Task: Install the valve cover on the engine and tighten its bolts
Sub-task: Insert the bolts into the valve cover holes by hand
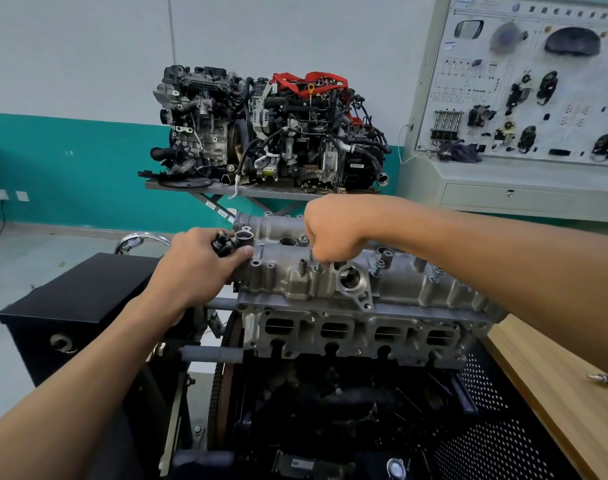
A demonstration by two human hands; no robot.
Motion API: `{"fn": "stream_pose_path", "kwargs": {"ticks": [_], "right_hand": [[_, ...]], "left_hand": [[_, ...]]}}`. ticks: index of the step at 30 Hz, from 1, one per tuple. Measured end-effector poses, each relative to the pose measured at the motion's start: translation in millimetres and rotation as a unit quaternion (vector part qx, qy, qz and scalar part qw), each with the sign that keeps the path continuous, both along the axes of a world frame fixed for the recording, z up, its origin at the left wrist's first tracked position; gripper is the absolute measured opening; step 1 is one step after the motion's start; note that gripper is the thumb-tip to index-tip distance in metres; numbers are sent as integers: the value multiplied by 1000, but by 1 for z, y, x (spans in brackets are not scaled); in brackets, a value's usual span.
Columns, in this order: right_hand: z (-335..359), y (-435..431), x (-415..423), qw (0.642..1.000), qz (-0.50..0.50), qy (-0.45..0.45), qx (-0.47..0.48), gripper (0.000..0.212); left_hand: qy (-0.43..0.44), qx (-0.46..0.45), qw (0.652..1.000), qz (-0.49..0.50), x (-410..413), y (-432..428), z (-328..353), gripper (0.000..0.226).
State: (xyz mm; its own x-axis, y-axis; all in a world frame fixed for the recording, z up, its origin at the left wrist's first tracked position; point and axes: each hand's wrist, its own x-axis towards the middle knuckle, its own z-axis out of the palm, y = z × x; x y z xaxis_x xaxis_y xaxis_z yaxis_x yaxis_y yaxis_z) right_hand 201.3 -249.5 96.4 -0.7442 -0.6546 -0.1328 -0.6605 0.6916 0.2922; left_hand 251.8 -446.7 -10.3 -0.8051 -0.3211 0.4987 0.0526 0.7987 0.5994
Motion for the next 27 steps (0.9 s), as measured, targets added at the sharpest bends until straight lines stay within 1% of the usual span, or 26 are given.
{"fn": "stream_pose_path", "kwargs": {"ticks": [2,4,6,9,11,14,17,22,24,27], "right_hand": [[-5,-1,0,1000,-1,28,-1,37],[-10,1,-4,999,-1,43,-12,39],[-8,5,-4,999,-7,29,-29,39],[-1,8,-3,999,-4,-20,-35,30],[-2,6,-2,1000,7,-15,-22,21],[-7,1,1,1000,8,14,7,37],[-7,2,3,999,24,24,21,42],[-10,-2,3,996,42,67,39,50],[-11,-2,-1,997,38,67,32,50],[-12,2,-5,998,17,56,-8,45]], "left_hand": [[0,12,1000,-4,0,-2,1,32],[0,17,1000,-4,-1,-3,1,34],[2,19,1000,-5,0,-3,0,31],[-4,23,1000,-9,-1,-3,1,31],[-10,16,1000,-8,-1,-4,3,32],[-3,16,1000,-12,0,-4,3,30],[6,29,999,-18,-1,-3,0,28],[23,33,999,-25,-2,-3,-1,30],[34,34,998,-28,-1,-2,-3,31],[42,50,997,-35,-1,-1,-6,27]]}}
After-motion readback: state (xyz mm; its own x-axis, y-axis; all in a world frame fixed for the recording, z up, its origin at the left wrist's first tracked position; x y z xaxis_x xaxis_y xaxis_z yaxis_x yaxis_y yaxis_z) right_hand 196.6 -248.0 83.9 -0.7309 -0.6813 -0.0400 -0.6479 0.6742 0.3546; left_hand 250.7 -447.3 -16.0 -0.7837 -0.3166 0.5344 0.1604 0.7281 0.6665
